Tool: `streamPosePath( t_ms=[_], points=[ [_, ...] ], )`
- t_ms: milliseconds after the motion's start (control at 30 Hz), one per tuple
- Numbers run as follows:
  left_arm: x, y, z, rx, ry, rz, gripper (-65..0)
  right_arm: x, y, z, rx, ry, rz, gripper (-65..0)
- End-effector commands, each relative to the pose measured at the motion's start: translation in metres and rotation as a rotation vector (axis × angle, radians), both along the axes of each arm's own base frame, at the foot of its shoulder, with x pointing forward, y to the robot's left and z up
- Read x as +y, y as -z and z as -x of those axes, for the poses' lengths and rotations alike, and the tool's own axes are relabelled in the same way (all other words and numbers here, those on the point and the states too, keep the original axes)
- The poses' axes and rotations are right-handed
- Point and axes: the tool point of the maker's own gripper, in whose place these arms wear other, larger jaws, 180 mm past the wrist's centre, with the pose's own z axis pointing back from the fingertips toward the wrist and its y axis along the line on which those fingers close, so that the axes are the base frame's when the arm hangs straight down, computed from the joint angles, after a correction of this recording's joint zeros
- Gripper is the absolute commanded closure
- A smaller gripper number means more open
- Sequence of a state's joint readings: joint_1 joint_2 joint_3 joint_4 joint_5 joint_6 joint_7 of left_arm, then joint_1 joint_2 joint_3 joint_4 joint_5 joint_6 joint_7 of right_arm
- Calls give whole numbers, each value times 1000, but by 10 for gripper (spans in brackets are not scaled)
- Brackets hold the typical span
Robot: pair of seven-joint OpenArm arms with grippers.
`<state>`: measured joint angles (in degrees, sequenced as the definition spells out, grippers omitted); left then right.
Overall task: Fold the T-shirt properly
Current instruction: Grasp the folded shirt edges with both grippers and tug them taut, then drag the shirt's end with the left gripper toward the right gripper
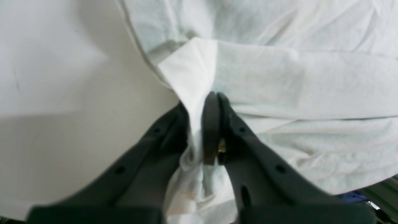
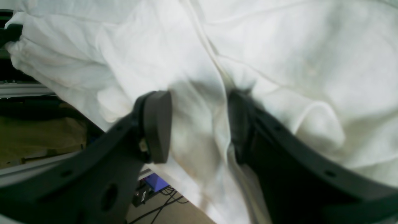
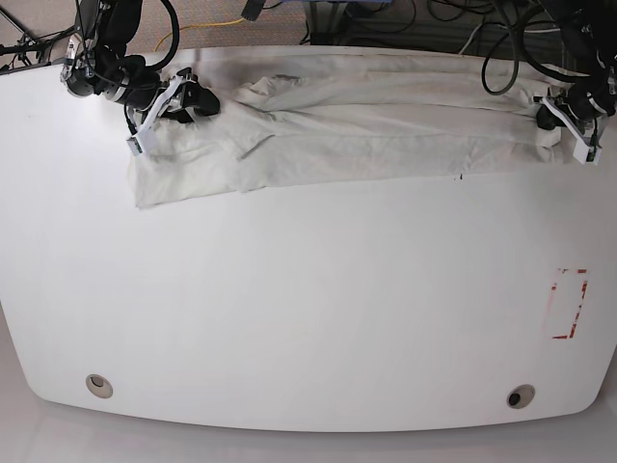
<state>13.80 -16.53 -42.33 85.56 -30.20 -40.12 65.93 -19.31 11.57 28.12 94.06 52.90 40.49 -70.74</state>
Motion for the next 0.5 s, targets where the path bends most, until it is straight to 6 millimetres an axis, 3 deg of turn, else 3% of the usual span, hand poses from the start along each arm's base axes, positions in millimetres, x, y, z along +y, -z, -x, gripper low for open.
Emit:
streamPosePath(
  t_ms=[0, 200, 333, 467],
  points=[
    [9, -6, 4, 26, 12, -57, 0, -8, 3, 5, 27, -5, 41, -292],
    [-1, -44, -9, -58, 99, -163, 0, -8, 3, 5, 26, -6, 42, -292],
    [-35, -66, -21, -126, 208, -210, 0, -8, 3, 5, 26, -6, 42, -292],
    [-71, -73, -22, -147, 340, -220, 0, -8, 3, 5, 26, -6, 42, -292]
  ],
)
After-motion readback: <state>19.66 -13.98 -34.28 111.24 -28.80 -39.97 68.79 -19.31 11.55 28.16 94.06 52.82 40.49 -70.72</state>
